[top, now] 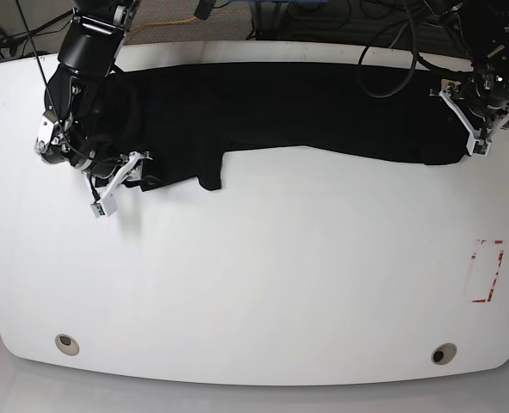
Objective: Fold the T-shirt properly
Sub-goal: 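Lay the folded edge down and regrasp the folded strip with both grippers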
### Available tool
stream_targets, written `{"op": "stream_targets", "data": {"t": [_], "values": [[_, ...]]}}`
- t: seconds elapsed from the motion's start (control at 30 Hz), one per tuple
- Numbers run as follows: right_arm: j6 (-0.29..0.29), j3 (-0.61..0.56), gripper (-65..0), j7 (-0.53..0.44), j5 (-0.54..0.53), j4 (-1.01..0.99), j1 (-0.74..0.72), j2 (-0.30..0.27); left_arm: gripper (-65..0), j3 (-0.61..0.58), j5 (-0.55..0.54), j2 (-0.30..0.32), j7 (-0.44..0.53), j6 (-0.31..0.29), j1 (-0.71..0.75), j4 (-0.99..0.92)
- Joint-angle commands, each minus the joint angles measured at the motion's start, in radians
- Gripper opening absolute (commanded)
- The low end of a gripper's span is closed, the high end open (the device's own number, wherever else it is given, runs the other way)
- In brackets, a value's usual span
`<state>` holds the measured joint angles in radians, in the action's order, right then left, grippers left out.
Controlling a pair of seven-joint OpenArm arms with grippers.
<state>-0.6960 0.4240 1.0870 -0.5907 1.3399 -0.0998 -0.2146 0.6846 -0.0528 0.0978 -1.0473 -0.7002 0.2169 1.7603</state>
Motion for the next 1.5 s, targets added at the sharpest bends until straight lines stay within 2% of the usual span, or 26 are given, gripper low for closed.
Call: {"op": "stream_targets", "data": {"t": [0.0, 0.07, 0.1, 0.13, 0.5, 0.63, 0.8, 0.87, 1.1, 1.2, 1.3, 1.37, 1.47], "values": [[-0.002, 0.005, -49.1, -0.017, -0.024, 0.02, -0.016, -0.013, -26.7, -0.001, -0.006, 0.013, 0.012, 0.002, -0.006, 0.014], [-0.002, 0.006, -60.6, -0.008, -0.025, 0.037, -0.015, -0.013, -26.7, -0.003, -0.005, 0.013, 0.012, 0.002, -0.007, 0.013], [-0.002, 0.011, -64.4, -0.003, -0.025, 0.057, -0.013, -0.012, -26.7, -0.009, -0.005, 0.013, 0.012, 0.002, -0.007, 0.013], [-0.002, 0.013, -65.0, -0.001, -0.025, 0.079, -0.011, -0.012, -26.7, -0.016, -0.005, 0.013, 0.012, 0.002, -0.007, 0.013], [-0.002, 0.014, -65.0, 0.091, -0.028, 0.522, 0.205, -0.012, -26.7, -0.05, -0.005, 0.013, 0.065, 0.002, -0.001, 0.011], [-0.002, 0.045, -65.0, 0.091, -0.113, 0.617, 0.32, -0.012, -26.7, -0.05, -0.005, 0.015, 0.066, 0.002, -0.006, -0.032], [-0.002, 0.183, -65.0, 0.091, -0.248, 0.619, 0.412, -0.01, -26.7, -0.045, -0.005, 0.029, 0.068, 0.002, -0.007, -0.095], [-0.002, 0.223, -65.0, 0.091, -0.249, 0.619, 0.429, -0.01, -26.7, -0.045, -0.005, 0.049, 0.068, 0.002, -0.007, -0.107], [-0.002, 0.255, -65.0, 0.089, -0.248, 0.493, 0.437, -0.035, -26.7, -0.045, -0.011, 0.056, 0.068, 0.002, -0.007, -0.13], [-0.002, 0.264, -58.5, 0.077, -0.248, 0.384, 0.427, -0.049, -26.7, -0.049, -0.012, 0.058, 0.068, 0.002, -0.009, -0.127], [-0.002, 0.266, -44.9, 0.032, -0.249, 0.335, 0.429, -0.079, -26.7, -0.045, -0.014, 0.058, 0.063, 0.002, -0.026, -0.125], [-0.002, 0.267, -32.3, 0.009, -0.255, 0.332, 0.437, -0.092, -26.7, -0.044, -0.014, 0.058, 0.062, 0.002, -0.043, -0.125], [-0.002, 0.292, -21.6, 0.011, -0.286, 0.353, 0.458, -0.096, -26.7, -0.042, -0.017, 0.056, 0.062, 0.002, -0.049, -0.104]]}}
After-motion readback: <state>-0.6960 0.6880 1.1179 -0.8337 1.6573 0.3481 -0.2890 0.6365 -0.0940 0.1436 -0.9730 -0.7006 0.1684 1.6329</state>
